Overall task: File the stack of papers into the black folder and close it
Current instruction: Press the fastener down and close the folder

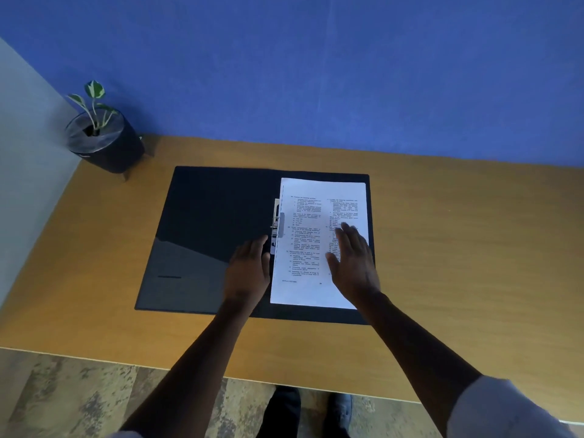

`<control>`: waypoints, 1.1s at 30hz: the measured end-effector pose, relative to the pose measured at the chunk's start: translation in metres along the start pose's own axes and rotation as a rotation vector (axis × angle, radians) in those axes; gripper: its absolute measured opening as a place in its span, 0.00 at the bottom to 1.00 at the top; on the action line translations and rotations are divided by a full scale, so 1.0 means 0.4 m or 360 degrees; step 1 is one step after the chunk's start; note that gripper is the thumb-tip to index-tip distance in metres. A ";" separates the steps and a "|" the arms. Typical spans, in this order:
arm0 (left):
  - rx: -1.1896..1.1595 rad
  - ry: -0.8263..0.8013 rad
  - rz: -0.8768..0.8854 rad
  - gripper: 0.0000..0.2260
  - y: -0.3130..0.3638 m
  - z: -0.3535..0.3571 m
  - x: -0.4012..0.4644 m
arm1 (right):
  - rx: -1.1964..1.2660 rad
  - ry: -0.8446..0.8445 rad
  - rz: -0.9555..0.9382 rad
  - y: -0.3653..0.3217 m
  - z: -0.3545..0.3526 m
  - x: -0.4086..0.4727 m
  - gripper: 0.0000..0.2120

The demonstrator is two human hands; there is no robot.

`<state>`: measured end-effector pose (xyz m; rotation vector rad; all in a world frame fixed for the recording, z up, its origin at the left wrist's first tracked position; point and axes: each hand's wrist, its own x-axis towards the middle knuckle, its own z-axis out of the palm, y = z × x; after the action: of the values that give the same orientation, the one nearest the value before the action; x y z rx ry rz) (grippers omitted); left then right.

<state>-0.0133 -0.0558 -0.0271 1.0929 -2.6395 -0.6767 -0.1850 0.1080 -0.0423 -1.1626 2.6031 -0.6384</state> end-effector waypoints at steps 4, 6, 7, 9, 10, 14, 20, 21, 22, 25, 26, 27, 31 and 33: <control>-0.0049 -0.0045 -0.0017 0.19 0.013 -0.016 0.107 | -0.0043 -0.0047 -0.0026 -0.021 0.046 0.048 0.34; -0.0071 -0.0058 -0.0020 0.20 0.020 -0.023 0.154 | -0.0072 -0.0069 -0.0029 -0.029 0.064 0.062 0.37; -0.0086 -0.0066 -0.0014 0.21 0.024 -0.026 0.174 | -0.0089 -0.0077 -0.0037 -0.030 0.072 0.066 0.39; -0.0106 -0.0076 -0.0007 0.21 0.030 -0.030 0.206 | -0.0135 -0.0097 -0.0058 -0.028 0.086 0.066 0.40; -0.0108 -0.0069 -0.0013 0.21 0.033 -0.031 0.219 | -0.0163 -0.0106 -0.0069 -0.025 0.093 0.065 0.40; -0.0144 -0.0001 -0.0046 0.19 0.034 -0.030 0.256 | -0.0251 -0.0099 -0.0083 -0.018 0.109 0.061 0.39; -0.0254 -0.0082 -0.0050 0.18 0.024 -0.019 0.295 | -0.0328 -0.0087 -0.0083 -0.017 0.115 0.058 0.38; -0.0300 -0.0097 -0.0055 0.18 0.023 -0.018 0.300 | -0.0333 -0.0089 -0.0080 -0.018 0.115 0.058 0.38; -0.0351 -0.0113 -0.0066 0.17 0.021 -0.017 0.305 | -0.0335 -0.0088 -0.0079 -0.019 0.114 0.058 0.38; -0.0417 -0.0145 -0.0048 0.14 0.014 -0.018 0.313 | -0.0344 -0.0081 -0.0080 -0.021 0.111 0.056 0.38; -0.0434 -0.0149 -0.0030 0.13 0.011 -0.020 0.314 | -0.0347 -0.0081 -0.0079 -0.022 0.111 0.056 0.38; -0.0468 -0.0149 -0.0025 0.13 0.009 -0.022 0.312 | -0.0350 -0.0081 -0.0079 -0.023 0.111 0.056 0.38; -0.0596 -0.0192 -0.0114 0.18 0.001 -0.023 0.314 | -0.0354 -0.0073 -0.0085 -0.023 0.111 0.054 0.38; -0.0679 -0.0311 -0.0171 0.20 0.003 -0.021 0.317 | -0.0361 -0.0064 -0.0085 -0.024 0.111 0.053 0.38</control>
<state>-0.1005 -0.1479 -0.0173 1.0873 -2.4248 -1.3555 -0.1766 0.0731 -0.0776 -1.2987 2.6717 -0.3307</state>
